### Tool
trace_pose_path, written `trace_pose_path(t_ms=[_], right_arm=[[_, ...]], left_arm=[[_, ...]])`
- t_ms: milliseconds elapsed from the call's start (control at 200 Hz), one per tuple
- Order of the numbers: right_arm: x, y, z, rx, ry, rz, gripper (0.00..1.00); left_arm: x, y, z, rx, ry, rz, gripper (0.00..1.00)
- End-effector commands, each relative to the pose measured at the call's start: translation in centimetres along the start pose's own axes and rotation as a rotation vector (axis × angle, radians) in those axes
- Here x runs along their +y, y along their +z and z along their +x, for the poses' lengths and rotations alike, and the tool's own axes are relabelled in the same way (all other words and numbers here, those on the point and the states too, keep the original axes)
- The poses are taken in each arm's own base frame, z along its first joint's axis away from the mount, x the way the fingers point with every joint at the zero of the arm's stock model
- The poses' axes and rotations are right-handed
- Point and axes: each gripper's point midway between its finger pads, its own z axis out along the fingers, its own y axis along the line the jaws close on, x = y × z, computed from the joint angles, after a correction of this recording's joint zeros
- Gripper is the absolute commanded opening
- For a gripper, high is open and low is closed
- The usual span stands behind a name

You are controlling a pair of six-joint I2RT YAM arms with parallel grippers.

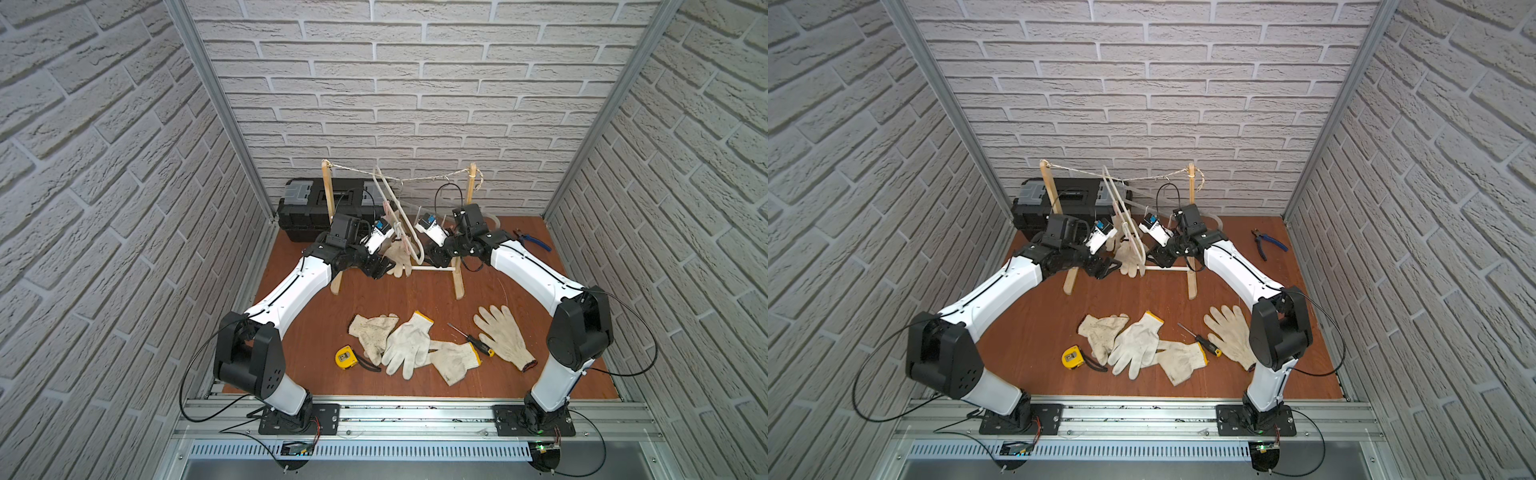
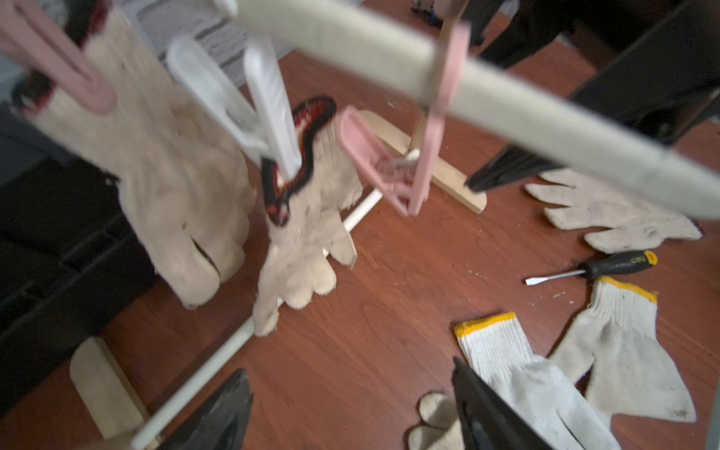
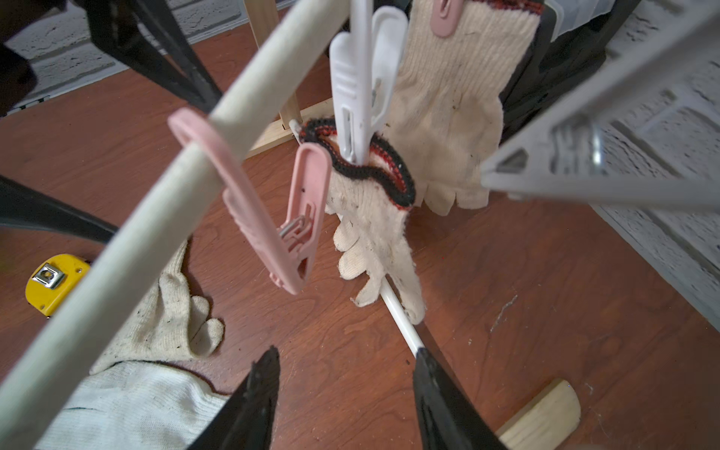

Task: Clip the gloves onto a hanger to dry
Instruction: Clamp the glove onto the hanger, then pick up the glove from the center of the board.

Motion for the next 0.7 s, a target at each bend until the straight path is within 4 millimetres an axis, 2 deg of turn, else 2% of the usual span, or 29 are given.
trace_pose_path(t_ms=[0,60,170,380,505,695], right_arm=[[-0.8,-1.9,-0.9,-0.048,0.025,0.081,0.58],[-0.8,-2.3,-0.5,-0.047,0.044,0.105,0.59],[-0.6,-3.1,0.5,-0.049,0.073,0.136,0.59],[-0.4,-4.9,2.8,-0.026,0.132,0.216,0.62],[-0.1,-5.7,4.3,-0.001,0.169,0.247,0.63],[0.6,-5.9,6.1,0.013,0.204,0.249,0.63]], left_arm=[[-0.6,-0.8,3.7,0.099,-0.082,-0.087,0.83],[-0.7,-1.0,5.5,0.13,-0.122,-0.136,0.83],[0.7,-2.0,9.6,0.221,-0.27,-0.285,0.82],[0.5,-3.6,16.7,0.26,-0.633,-0.455,0.74],[-0.1,-3.4,18.9,0.226,-0.773,-0.479,0.68],[-0.7,-1.5,20.3,0.267,-0.786,-0.477,0.62]])
